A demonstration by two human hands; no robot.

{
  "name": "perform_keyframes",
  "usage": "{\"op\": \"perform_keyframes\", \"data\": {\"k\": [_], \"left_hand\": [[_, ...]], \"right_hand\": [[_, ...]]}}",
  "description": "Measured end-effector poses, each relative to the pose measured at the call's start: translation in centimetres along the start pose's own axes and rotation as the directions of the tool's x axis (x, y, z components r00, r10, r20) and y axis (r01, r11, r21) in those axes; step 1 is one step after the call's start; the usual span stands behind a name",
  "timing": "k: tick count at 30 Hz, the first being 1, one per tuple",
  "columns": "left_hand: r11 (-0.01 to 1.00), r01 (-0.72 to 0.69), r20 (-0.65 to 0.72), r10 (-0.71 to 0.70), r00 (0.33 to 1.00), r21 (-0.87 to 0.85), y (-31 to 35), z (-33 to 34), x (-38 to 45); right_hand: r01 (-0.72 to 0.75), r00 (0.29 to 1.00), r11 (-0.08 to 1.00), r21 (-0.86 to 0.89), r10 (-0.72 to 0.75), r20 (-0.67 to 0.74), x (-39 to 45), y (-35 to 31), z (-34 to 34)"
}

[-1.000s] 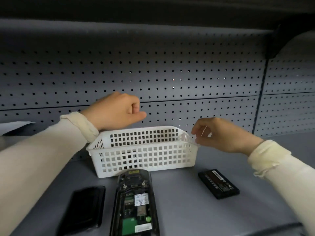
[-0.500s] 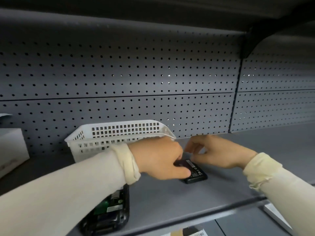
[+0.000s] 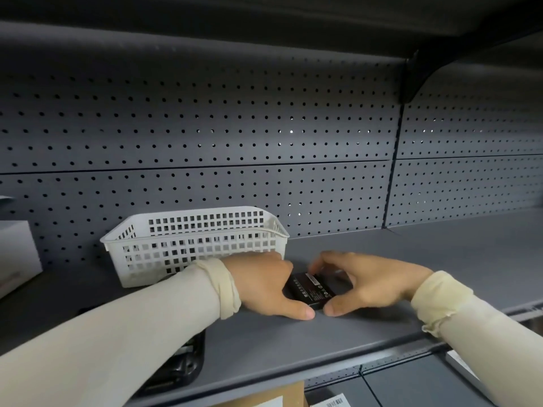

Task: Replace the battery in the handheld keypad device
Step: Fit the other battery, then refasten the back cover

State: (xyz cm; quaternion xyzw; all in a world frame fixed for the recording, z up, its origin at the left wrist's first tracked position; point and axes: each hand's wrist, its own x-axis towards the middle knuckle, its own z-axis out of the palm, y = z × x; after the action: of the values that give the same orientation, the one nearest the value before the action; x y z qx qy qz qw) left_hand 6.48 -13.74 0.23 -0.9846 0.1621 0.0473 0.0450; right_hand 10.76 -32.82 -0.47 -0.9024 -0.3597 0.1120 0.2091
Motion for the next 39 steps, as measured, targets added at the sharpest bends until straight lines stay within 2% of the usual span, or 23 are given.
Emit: {"op": "perform_keyframes", "data": {"k": [4,10,16,20,26,39], "left_hand": [[1.0,0.007,0.007,-0.008,1.0,0.025,-0.1,0.0,0.3],[0.996,0.032,-0.001,-0.032,0.999,-0.087,-0.2,-0.3,0.4],[0.991,0.052,-0.025,-0.055,0.998,-0.12,-0.8,-0.9,-0.5],[0.991,0.015,-0.104,-0.029,0.994,-0.132,-1.7,-2.0,-2.0],[0.951,0.007,-0.147,-0.055,0.988,-0.31,-4.1,-3.2,-6.0],[0.911,0.088,-0.108,-0.142,0.984,-0.403,-9.4,-1.0,-13.3]], "right_hand": [[0.0,1.0,0.997,0.072,0.0,0.006,0.1,0.4,-0.1],[0.021,0.999,0.98,0.198,-0.015,-0.03,0.3,0.9,0.0],[0.082,0.991,0.958,0.276,-0.05,-0.121,0.3,0.7,0.8],[0.152,0.976,0.956,0.251,-0.107,-0.188,0.3,-1.0,0.5],[0.254,0.946,0.943,0.215,-0.197,-0.256,0.8,-5.1,0.7],[0.353,0.929,0.922,0.16,-0.324,-0.179,3.7,-11.9,4.8]]}}
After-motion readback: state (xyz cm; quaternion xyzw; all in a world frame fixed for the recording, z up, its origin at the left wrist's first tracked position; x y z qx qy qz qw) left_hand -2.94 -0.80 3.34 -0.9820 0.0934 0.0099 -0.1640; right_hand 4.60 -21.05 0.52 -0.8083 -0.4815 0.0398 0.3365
